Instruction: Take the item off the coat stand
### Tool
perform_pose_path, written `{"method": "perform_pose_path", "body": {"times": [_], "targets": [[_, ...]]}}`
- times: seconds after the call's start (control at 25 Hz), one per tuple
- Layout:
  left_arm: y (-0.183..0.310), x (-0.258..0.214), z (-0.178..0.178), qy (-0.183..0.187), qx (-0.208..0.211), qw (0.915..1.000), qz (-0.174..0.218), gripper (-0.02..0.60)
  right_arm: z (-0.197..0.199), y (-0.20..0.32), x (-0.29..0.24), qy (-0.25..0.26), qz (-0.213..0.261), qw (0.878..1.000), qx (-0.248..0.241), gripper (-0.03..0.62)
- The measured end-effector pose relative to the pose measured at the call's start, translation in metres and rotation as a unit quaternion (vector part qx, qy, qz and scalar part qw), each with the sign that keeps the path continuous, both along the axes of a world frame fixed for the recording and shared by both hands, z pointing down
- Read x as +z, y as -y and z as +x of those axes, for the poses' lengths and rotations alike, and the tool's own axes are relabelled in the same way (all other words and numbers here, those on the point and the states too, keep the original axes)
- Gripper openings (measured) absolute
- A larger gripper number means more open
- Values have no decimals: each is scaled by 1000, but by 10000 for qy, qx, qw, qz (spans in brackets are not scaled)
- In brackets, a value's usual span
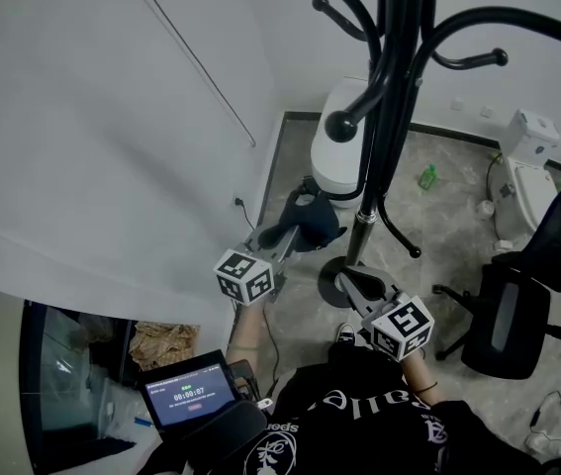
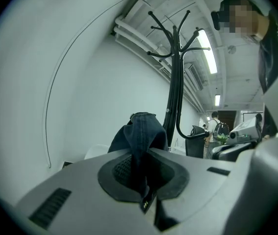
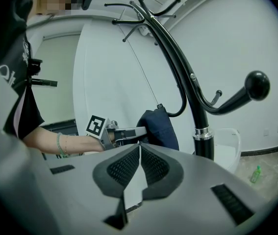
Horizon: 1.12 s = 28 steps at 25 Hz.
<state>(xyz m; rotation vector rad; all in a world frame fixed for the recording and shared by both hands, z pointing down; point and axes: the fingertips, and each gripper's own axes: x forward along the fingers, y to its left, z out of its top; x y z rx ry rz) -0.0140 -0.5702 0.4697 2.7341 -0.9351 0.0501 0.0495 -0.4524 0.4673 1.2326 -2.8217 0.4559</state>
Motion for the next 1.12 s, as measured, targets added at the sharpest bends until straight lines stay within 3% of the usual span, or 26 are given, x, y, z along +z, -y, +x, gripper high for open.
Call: {"method": "perform_pose_path", "body": {"times": [0.28,0.48,1.12], "targets": [[-6,-18,-37,-296,-420,9986,130,11,-4,-12,-1,-11,-1,10000,42,18],[-23,-14,-65,-140,-613,9980,89,11,-13,-24,-1,-106,-13,9999,19,18],[-168,38,-115,-307,-645,9945,-762,11,-69,-99,6,30,-110,9999,-1,18]]}}
